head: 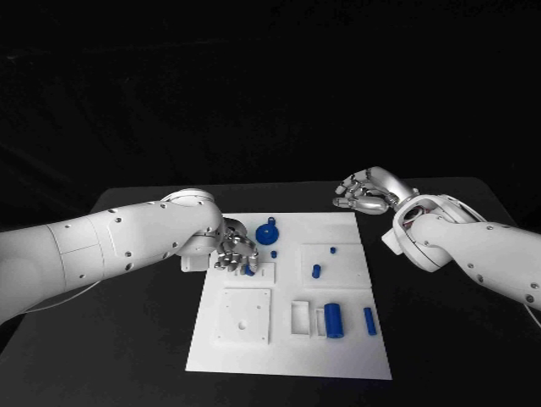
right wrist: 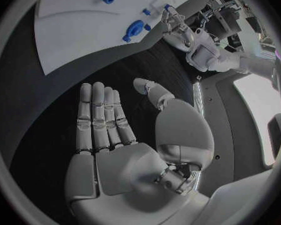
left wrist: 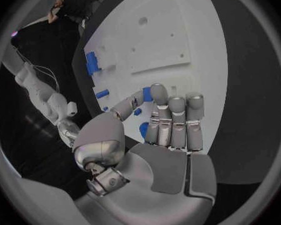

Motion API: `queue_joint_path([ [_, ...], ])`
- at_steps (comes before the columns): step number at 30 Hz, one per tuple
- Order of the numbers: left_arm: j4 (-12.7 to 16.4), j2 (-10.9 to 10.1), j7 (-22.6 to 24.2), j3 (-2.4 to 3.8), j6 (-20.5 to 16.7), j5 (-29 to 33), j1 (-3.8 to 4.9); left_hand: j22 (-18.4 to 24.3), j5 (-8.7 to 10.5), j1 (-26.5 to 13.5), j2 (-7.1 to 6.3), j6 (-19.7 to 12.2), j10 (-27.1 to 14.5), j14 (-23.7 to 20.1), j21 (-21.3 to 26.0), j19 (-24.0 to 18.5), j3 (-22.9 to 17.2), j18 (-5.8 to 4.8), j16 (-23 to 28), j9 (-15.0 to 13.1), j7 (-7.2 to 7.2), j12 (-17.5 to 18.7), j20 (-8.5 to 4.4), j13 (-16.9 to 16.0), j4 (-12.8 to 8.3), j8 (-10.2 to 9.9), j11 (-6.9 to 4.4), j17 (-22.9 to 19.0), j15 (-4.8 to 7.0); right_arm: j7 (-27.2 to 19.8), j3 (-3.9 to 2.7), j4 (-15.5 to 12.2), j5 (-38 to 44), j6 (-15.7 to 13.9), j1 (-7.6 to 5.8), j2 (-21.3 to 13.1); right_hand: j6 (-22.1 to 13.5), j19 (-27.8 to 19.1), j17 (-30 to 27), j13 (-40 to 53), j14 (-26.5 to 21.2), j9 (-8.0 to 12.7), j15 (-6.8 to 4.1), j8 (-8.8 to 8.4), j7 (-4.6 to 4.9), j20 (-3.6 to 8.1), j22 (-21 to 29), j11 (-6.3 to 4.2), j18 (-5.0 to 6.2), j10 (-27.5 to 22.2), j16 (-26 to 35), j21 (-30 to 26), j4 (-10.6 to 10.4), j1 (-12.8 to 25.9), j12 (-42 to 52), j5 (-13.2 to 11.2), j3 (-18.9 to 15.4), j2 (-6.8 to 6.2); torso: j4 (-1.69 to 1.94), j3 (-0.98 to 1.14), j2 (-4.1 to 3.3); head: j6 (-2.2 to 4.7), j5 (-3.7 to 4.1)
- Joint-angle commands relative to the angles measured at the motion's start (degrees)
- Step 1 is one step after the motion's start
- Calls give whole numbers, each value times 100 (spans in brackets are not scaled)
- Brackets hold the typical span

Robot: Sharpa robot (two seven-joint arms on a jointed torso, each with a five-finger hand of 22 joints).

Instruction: Assemble the parts on the task board

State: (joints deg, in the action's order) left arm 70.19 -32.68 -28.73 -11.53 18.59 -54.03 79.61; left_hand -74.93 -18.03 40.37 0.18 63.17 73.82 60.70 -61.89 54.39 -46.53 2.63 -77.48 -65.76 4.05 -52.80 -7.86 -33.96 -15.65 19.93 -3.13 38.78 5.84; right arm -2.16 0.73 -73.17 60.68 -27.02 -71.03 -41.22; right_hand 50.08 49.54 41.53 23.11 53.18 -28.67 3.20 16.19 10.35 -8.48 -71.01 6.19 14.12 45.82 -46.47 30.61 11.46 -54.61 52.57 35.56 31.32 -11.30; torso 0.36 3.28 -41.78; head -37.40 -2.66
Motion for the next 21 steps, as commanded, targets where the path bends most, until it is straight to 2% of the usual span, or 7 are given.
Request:
queue_joint_path([
  [1, -37, 24, 50, -14, -152, -158, 2, -120, -44, 200, 138, 571, 280, 384, -32, -49, -265, 56, -43, -12, -465, -31, -666, -7, 307, -25, -353, 4, 448, -38, -3, -10, 15, 51, 1, 0, -47, 12, -10, -11, -44, 5, -7, -31, 0, -27, -9, -3, 88, -32, -37, -29, 23, -25, 28, 22, 17, 16, -1, -1, 3, 1, 11],
  [4, -36, 35, 37, -21, -303, -286, -14, -120, -70, 201, 139, 590, 287, 392, -46, -44, -254, 58, -58, -35, -470, -50, -670, -9, 306, -35, -359, 5, 456, -35, -3, -6, 15, 58, 1, 3, -48, 11, -11, -12, -45, 5, -7, -31, 0, -27, -10, -2, 88, -33, -37, -30, 24, -26, 29, 23, 17, 16, 4, 1, 3, -3, 18],
  [10, -52, 76, 51, -25, -215, -241, -31, -119, -105, 208, 128, 620, 301, 406, -66, -34, -246, 63, -79, -66, -481, -78, -677, -14, 291, -47, -369, 6, 467, -36, -3, -5, 15, 58, 1, 6, -49, 11, -14, -21, -47, 5, -6, -31, 0, -27, -14, -2, 88, -36, -38, -36, 28, -34, 35, 50, 23, 20, 3, -2, 3, -9, 27],
  [21, -82, 110, 75, -38, -98, -226, -71, -118, -112, 213, 126, 625, 301, 407, -72, -33, -246, 65, -84, -76, -483, -84, -679, -14, 286, -54, -371, 5, 471, -34, -3, -12, 15, 61, 1, 4, -49, 11, -16, -26, -47, 5, -6, -31, 0, -28, -17, -1, 88, -37, -40, -39, 29, -33, 38, 67, 22, 19, 2, 5, 5, -24, 39],
])
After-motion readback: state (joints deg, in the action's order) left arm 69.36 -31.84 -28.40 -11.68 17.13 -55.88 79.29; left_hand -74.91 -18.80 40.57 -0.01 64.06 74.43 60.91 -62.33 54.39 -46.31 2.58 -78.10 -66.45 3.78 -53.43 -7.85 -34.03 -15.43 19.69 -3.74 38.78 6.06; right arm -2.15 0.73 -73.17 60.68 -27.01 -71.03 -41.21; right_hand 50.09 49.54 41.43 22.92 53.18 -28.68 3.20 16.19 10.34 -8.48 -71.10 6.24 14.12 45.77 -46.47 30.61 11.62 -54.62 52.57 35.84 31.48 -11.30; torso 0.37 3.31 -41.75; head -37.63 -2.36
